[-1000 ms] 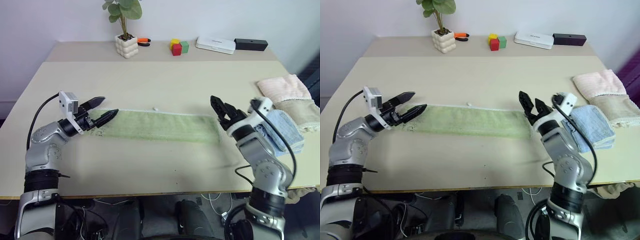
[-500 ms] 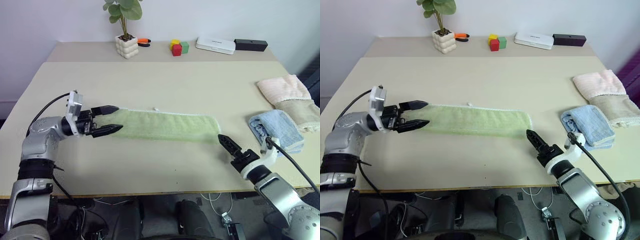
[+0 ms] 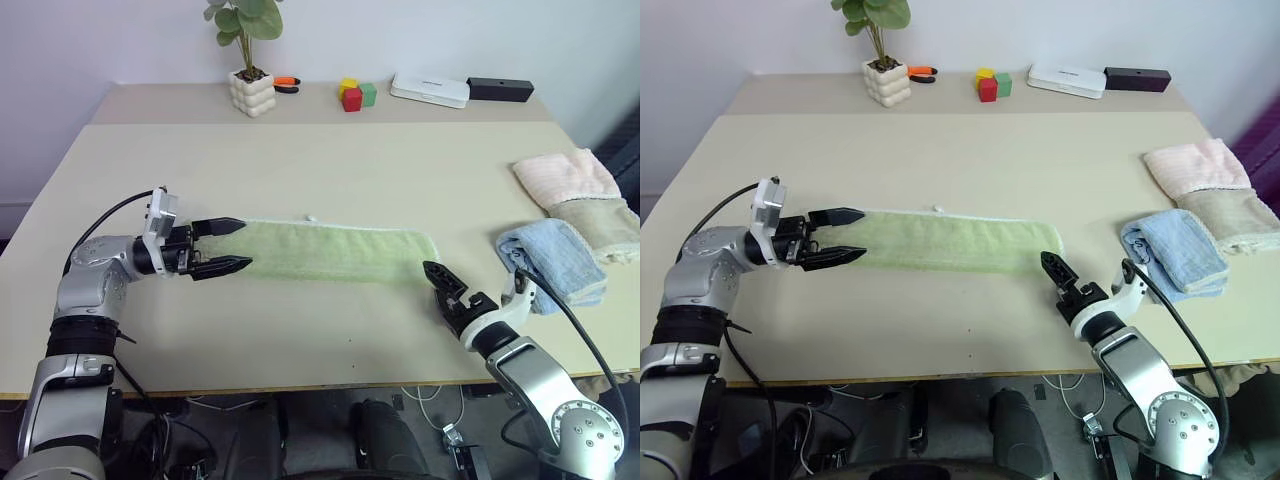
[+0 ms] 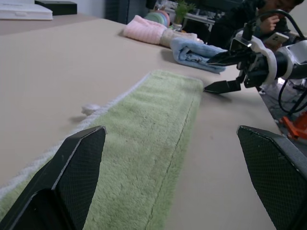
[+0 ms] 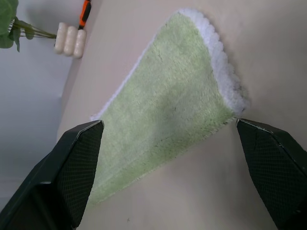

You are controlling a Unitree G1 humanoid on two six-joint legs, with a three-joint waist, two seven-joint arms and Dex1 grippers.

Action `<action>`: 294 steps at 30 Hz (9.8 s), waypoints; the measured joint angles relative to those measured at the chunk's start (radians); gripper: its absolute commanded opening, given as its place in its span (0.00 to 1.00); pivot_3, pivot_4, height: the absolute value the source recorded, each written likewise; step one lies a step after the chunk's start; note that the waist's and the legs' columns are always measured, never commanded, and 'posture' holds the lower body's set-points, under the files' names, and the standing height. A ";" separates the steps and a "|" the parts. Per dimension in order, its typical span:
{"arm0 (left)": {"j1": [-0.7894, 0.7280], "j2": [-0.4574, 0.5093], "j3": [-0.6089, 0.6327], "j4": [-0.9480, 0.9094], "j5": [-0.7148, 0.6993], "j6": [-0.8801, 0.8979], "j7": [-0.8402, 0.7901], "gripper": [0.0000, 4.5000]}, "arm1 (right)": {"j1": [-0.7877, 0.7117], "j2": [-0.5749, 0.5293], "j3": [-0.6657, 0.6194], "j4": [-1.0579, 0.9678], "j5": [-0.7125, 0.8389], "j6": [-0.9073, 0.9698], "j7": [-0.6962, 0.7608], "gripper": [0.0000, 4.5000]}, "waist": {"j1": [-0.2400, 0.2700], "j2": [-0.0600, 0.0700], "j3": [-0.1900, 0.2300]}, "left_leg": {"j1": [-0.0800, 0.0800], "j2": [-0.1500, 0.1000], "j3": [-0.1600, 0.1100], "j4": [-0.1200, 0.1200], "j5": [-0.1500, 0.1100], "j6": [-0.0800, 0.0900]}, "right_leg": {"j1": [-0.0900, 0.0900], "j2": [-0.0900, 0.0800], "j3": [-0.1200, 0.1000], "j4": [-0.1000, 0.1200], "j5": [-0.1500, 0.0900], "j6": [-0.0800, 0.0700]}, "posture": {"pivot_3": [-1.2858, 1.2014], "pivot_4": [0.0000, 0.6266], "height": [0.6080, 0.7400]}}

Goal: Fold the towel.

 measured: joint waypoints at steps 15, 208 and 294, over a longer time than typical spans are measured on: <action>0.064 0.007 0.031 -0.087 -0.004 0.008 0.050 1.00 | -0.142 0.005 0.031 0.188 -0.147 -0.065 0.045 0.39 | 0.002 -0.003 -0.002 | 0.001 0.000 0.000 0.000 0.000 0.000 | 0.001 0.000 0.000 0.000 0.000 0.000 | 0.52 0.24 0.96; 0.412 -0.335 0.418 -0.501 -1.062 0.687 1.727 0.00 | -0.529 -0.220 0.532 0.195 -1.234 -0.402 1.196 1.00 | 0.015 -0.005 -0.007 | 0.019 -0.003 0.000 -0.009 0.000 -0.001 | 0.020 -0.004 -0.001 -0.014 -0.001 -0.007 | 0.52 0.24 0.96; -0.111 -0.604 -0.080 -0.216 0.030 0.312 0.972 0.00 | -0.539 0.134 0.380 0.292 -1.302 -0.288 0.536 0.00 | 0.024 -0.003 -0.005 | 0.013 -0.002 0.001 -0.014 0.000 0.000 | 0.018 0.000 -0.001 -0.025 0.005 -0.001 | 0.52 0.24 0.96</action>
